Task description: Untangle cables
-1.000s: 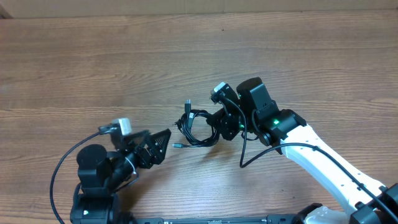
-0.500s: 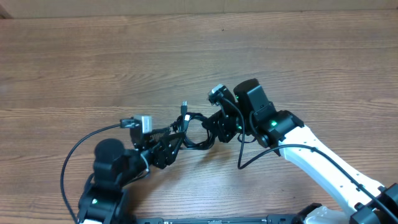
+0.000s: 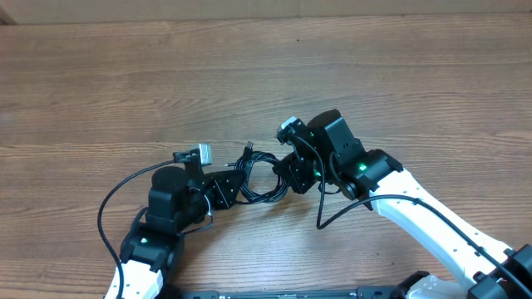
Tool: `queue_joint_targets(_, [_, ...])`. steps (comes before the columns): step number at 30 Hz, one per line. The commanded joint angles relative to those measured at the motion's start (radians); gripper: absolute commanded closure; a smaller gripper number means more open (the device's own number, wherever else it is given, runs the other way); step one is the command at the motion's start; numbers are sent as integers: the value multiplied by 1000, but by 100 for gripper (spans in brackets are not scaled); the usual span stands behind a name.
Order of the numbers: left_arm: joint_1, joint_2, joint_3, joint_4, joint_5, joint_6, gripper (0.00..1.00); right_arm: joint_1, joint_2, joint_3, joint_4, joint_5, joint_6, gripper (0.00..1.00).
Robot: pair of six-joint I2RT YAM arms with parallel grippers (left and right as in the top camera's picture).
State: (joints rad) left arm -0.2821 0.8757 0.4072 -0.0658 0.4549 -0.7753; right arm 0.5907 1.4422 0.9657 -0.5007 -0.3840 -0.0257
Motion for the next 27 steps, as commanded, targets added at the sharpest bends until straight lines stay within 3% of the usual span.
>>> queue_joint_targets(1, [1, 2, 22, 29, -44, -93, 96, 4, -4, 11, 5, 2, -8, 96])
queue_joint_targets(5, [1, 5, 22, 31, -126, -203, 96, 3, -4, 11, 5, 2, 39, 93])
queue_joint_targets(6, [1, 7, 22, 16, -156, -253, 96, 3, -5, 12, 6, 2, 76, 83])
queue_joint_targets(12, [1, 15, 22, -16, -222, -459, 96, 3, -29, 24, -14, -6, 198, 60])
queue_joint_targets(13, [2, 23, 22, -20, -253, -604, 96, 3, -54, 39, -33, -6, 295, 37])
queue_joint_targets(17, [2, 28, 22, -19, -264, -824, 96, 3, -87, 40, -40, -19, 590, 32])
queue_joint_targets(20, [2, 28, 22, -26, -262, -905, 96, 3, -85, 39, -43, -79, 761, 24])
queue_joint_targets(22, [1, 27, 22, -47, -247, -964, 96, 7, -85, 35, -46, -89, 819, 25])
queue_joint_targets(25, [1, 27, 22, -87, -212, -1078, 96, 10, -82, 35, -52, -89, 977, 47])
queue_joint_targets(27, [1, 27, 22, -95, -196, -1104, 96, 10, -80, 35, -53, -89, 1063, 51])
